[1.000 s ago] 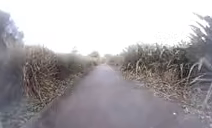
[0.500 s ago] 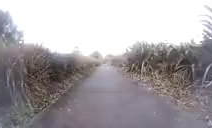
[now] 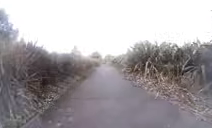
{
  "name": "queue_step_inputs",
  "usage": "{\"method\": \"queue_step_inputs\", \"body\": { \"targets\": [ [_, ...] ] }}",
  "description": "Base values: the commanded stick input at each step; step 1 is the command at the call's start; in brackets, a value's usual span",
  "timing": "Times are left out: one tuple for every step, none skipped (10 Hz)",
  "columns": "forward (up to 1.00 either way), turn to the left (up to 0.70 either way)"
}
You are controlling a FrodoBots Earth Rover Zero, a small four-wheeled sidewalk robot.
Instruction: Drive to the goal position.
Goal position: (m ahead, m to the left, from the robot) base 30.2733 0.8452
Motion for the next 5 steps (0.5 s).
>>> {"method": "queue_step_inputs", "body": {
  "targets": [
    [0.70, -0.35],
    [0.70, 0.00],
    [0.70, 0.00],
    [0.70, 0.00],
    [0.70, 0.00]
  ]
}}
